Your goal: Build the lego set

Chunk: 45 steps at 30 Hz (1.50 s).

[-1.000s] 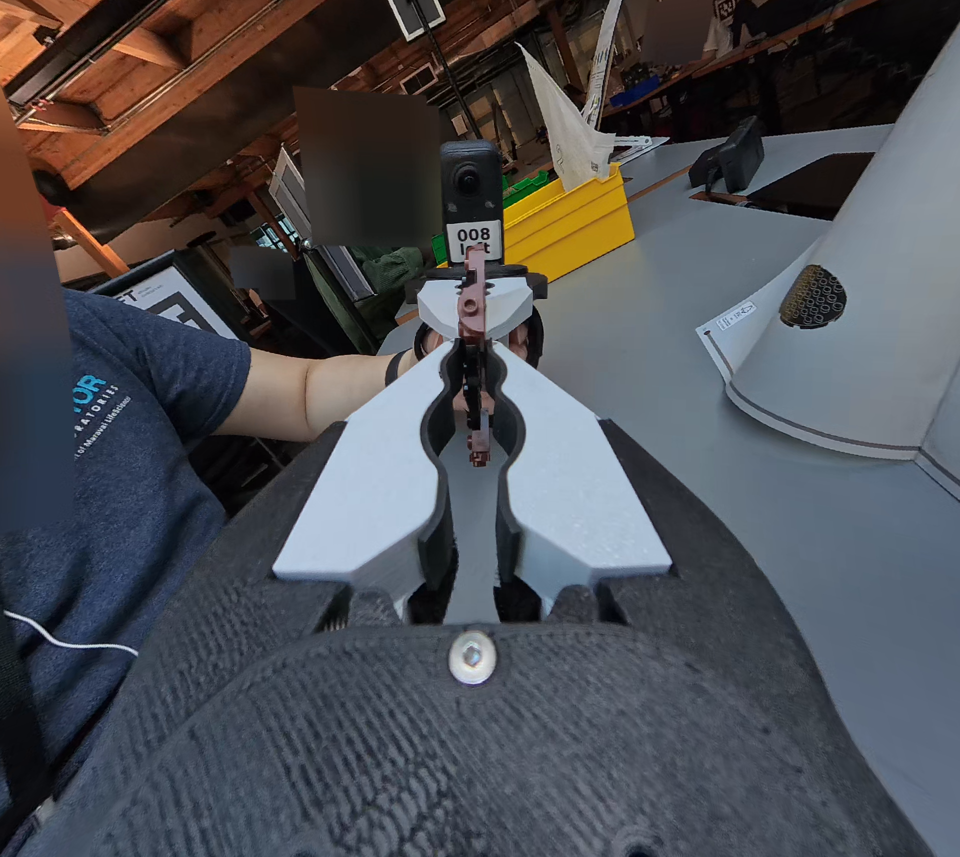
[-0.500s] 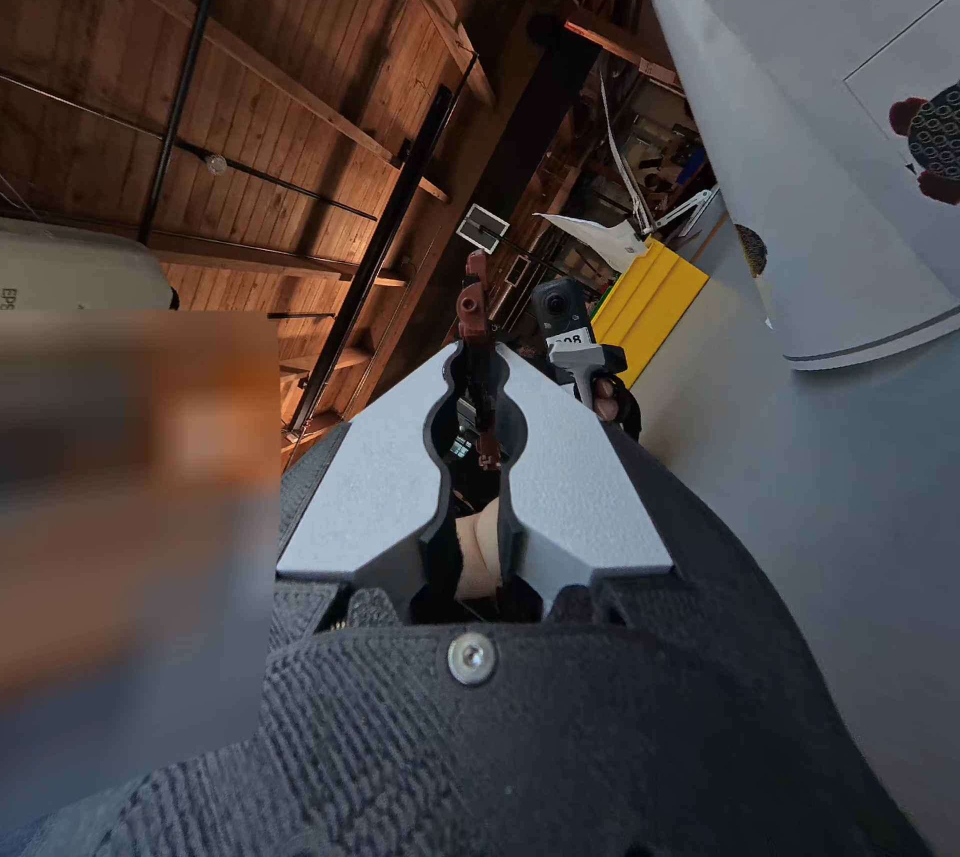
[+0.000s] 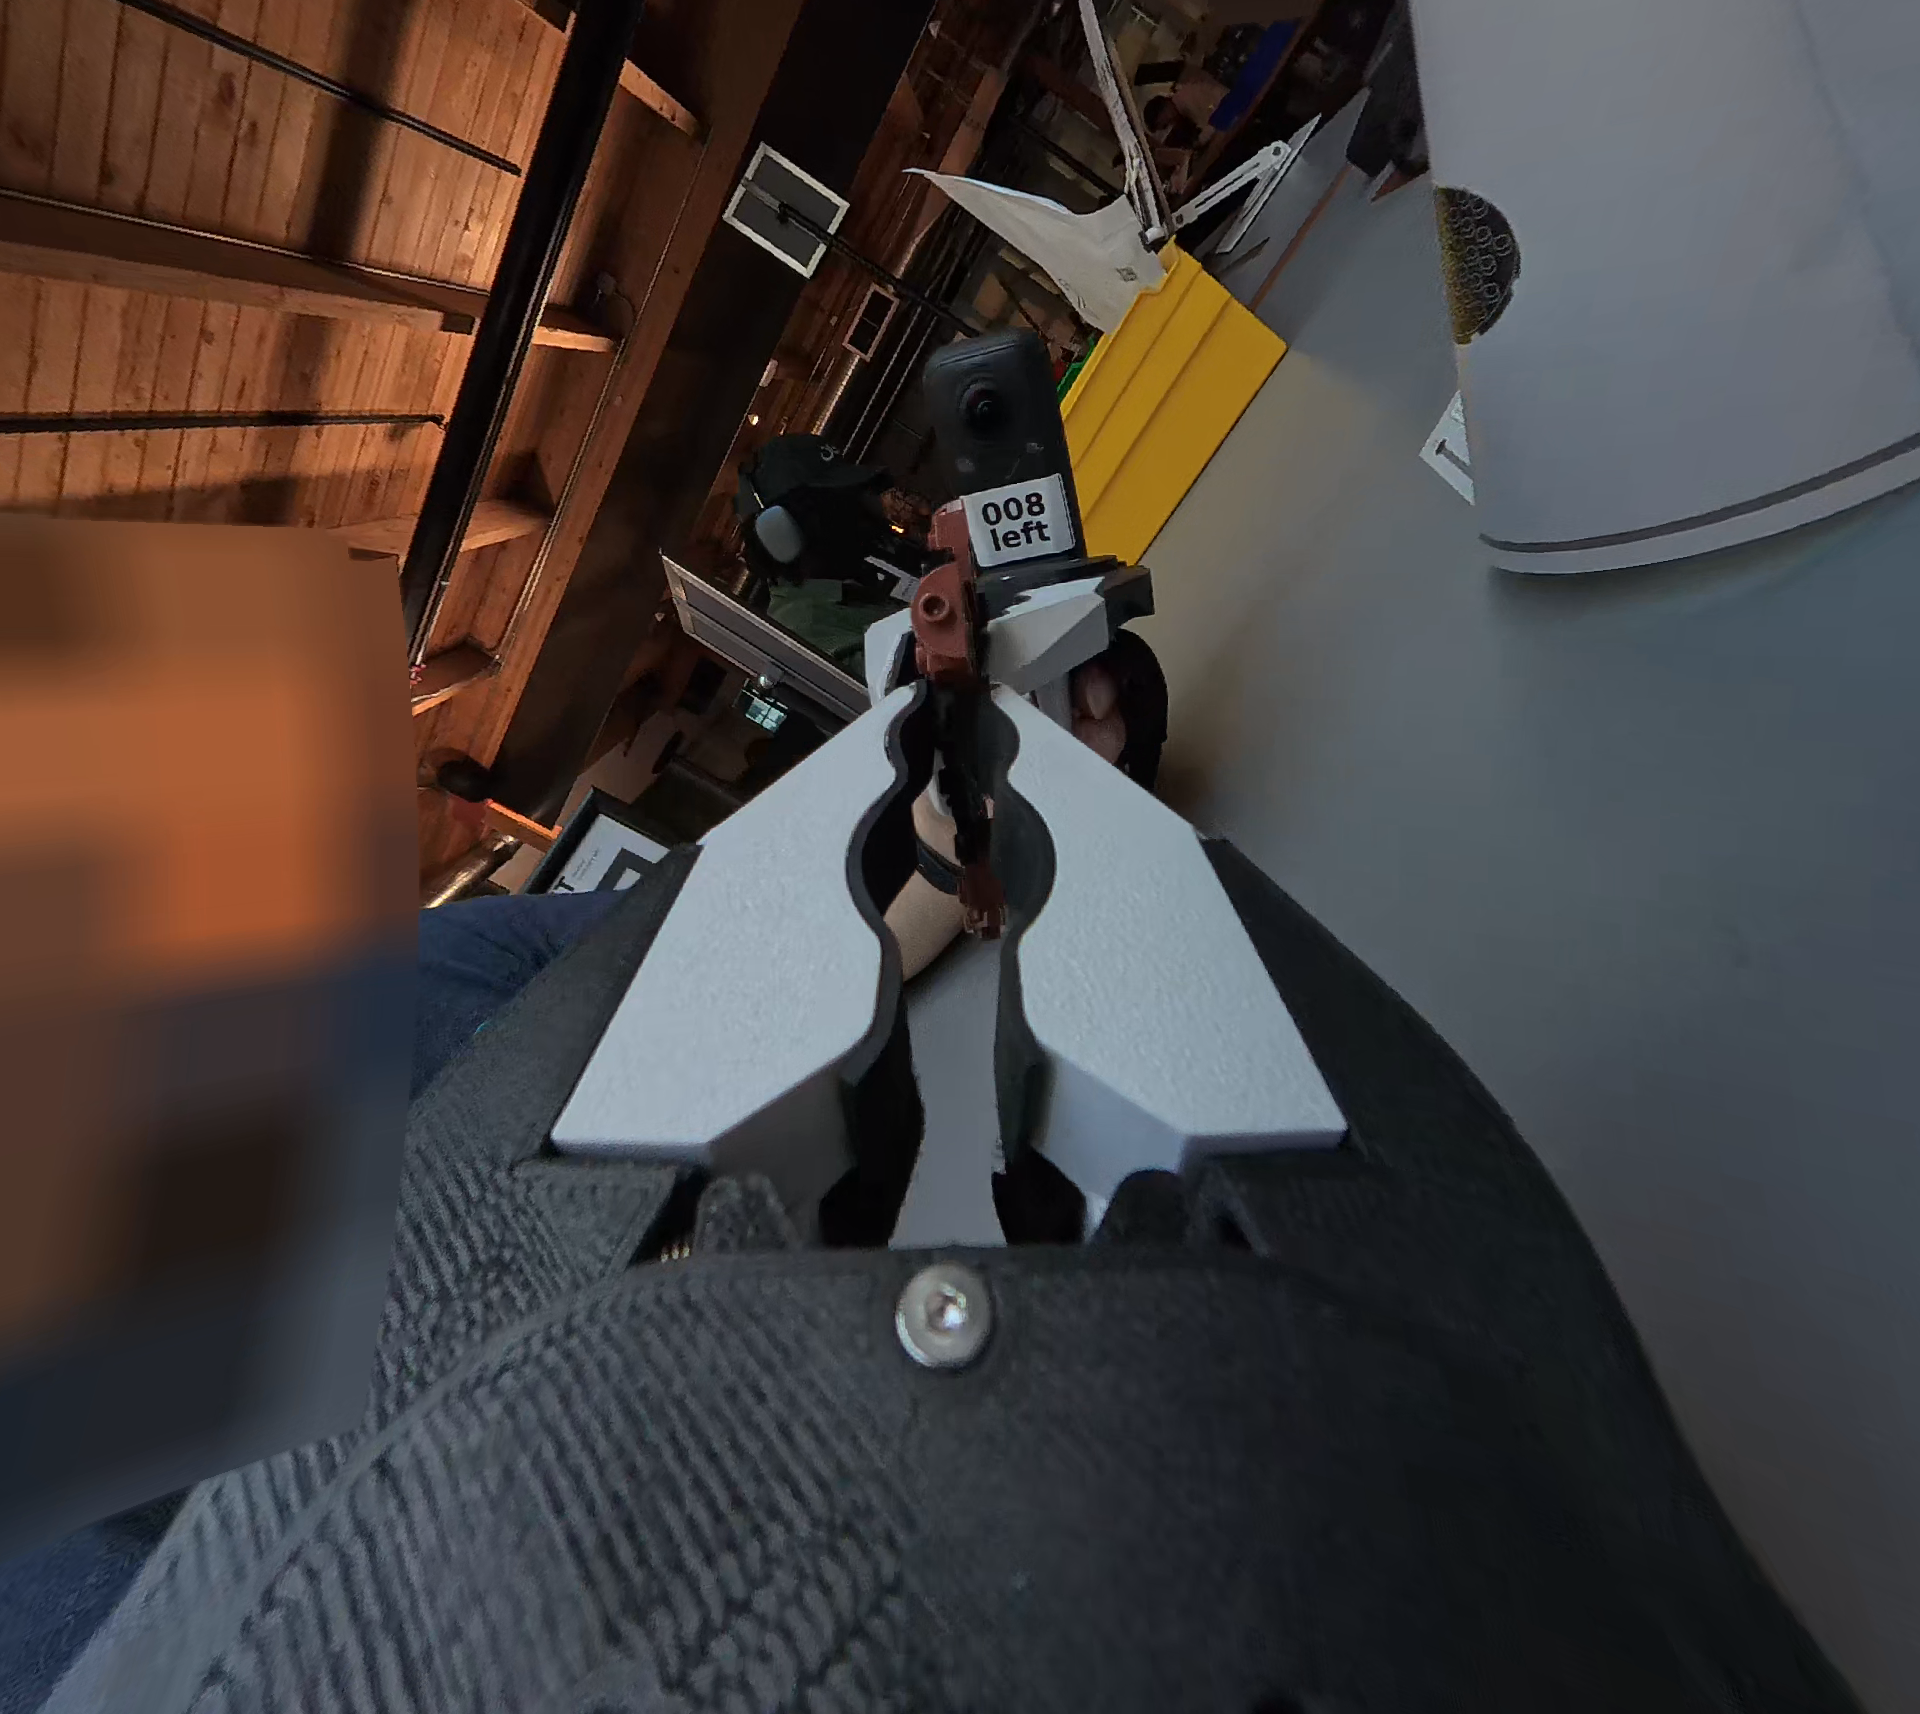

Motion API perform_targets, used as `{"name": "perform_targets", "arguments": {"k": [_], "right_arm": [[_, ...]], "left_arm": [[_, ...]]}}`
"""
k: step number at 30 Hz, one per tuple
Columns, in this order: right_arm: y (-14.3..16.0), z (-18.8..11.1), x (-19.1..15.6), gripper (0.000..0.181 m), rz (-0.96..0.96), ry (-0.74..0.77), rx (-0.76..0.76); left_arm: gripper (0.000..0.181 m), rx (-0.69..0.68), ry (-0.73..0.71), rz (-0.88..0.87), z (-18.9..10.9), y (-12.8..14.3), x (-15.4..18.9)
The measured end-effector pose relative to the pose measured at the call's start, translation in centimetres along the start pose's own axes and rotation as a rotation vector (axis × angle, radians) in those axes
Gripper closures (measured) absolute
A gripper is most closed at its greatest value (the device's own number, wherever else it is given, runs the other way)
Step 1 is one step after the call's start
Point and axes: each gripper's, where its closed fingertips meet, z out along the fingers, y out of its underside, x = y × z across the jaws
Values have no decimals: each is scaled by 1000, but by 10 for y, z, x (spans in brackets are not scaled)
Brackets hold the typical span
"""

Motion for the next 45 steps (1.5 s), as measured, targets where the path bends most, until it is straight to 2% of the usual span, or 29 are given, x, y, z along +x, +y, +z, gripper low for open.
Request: {"name": "perform_targets", "arguments": {"k": [6,12,18,24,32,35,38,44,45], "right_arm": [[6,3,0,176,-49,10,-40],[3,-1,8,164,-113,74,-41],[2,-9,11,175,-112,95,-62],[6,-10,14,175,-44,77,-79],[5,-8,11,176,-28,53,-70],[6,-9,13,174,-66,75,-78],[1,-10,17,160,-115,114,-58],[0,-6,13,162,-95,82,-45],[1,-6,15,168,-93,93,-48]], "left_arm": [[180,-55,-36,22,0,9,-6],[180,-65,-50,-17,-4,9,-10],[180,-105,-59,-62,-6,13,-14],[180,-104,-57,-79,-7,14,-16],[178,-63,-32,-78,-8,8,-12],[180,-85,-69,-49,-9,10,-15],[180,-79,-66,-49,-10,7,-14],[180,-86,-69,-64,-10,9,-16],[180,-92,-73,-59,-9,10,-16]]}}
